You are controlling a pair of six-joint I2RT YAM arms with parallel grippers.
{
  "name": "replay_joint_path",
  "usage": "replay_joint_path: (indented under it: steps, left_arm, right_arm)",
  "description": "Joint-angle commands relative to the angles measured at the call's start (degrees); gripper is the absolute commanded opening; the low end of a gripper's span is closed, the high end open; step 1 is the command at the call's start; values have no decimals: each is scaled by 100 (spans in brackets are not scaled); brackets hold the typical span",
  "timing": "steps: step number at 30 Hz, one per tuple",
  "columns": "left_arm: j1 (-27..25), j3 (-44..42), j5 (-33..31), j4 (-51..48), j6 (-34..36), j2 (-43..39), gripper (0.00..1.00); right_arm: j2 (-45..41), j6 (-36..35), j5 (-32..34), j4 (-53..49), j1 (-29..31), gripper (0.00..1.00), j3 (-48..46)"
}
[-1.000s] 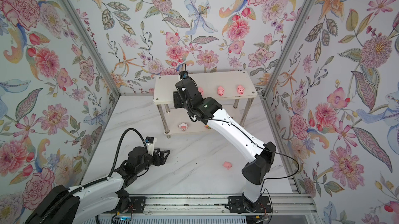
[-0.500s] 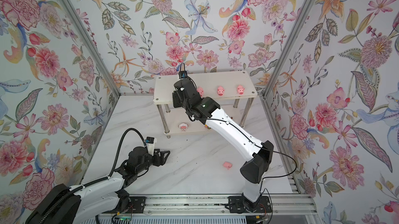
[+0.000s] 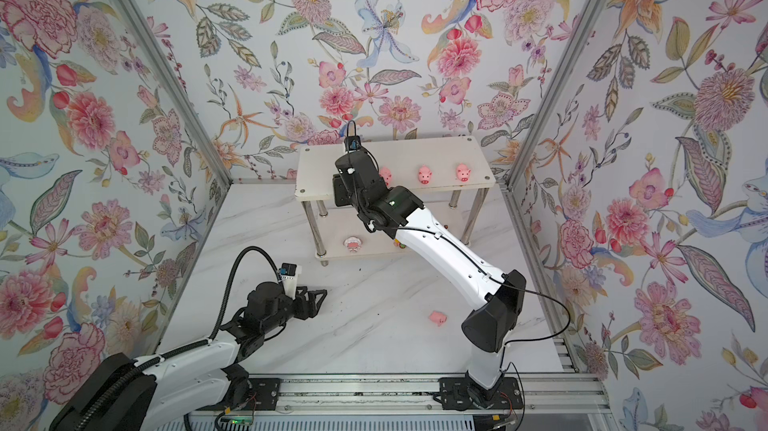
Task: Place and organize the plastic toys onto the shelf
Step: 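Open the right gripper and lift it off the placed pig, then lower the right arm from the shelf toward the last pink pig on the table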
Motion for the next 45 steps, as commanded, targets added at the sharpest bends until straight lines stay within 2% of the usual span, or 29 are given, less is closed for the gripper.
replay_joint_path:
  steps: [1, 11, 18, 24, 27, 35, 40, 45]
  left_arm:
    - [68, 48, 67, 66, 22, -10, 81]
    - [72, 74, 67, 30, 31, -55, 81]
    - [85, 74, 32, -72, 56, -165, 81]
    - [87, 74, -74, -203, 119, -303, 81]
    - [91, 74, -83, -166, 112, -290, 81]
    - [122, 74, -38, -111, 147, -116, 81]
    - [134, 248, -68, 2, 92, -14, 81]
    - [136, 291, -13, 141, 13, 121, 81]
  right_arm:
    - [74, -25, -70, -20, -17, 58, 155]
    - [-704, -46, 109, -16, 93, 66, -347]
    - [-1390, -87, 99, -7, 189, 67, -864]
    - [-2232, -42, 5, 49, 357, 66, -1613]
    - [-2849, 77, 158, 28, 408, 64, -2430]
    - [-4212, 1048, 513, -921, 339, 56, -4450]
    - [-4406, 1936, 533, -1607, 235, 64, -5591]
    - [-4485, 2564, 249, -1664, 36, 69, -6736]
